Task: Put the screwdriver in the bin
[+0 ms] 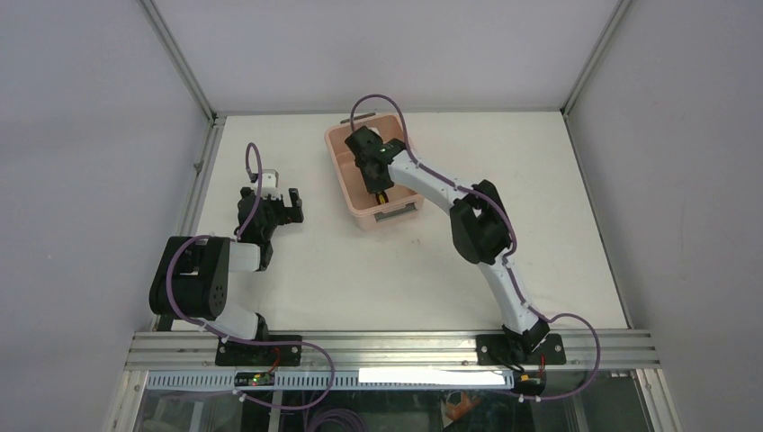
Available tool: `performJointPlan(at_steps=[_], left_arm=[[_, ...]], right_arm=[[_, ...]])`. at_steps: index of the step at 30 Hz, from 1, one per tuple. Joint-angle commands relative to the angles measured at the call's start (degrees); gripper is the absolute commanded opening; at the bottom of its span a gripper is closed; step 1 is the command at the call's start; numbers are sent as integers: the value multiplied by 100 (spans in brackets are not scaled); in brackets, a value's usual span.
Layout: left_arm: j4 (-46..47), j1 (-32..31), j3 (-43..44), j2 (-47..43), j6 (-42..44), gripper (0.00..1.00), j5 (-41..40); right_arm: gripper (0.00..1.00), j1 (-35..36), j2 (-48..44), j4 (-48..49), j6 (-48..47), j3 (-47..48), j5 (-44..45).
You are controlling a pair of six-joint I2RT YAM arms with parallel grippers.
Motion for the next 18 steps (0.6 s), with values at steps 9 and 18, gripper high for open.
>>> performJointPlan(at_steps=[9, 18], left_arm=[[152, -35, 28, -124, -93, 99, 50], [152, -35, 28, -125, -93, 99, 55]], right_arm=[[67, -62, -339, 11, 218, 189, 198], [99, -76, -2250, 405, -335, -623, 434]])
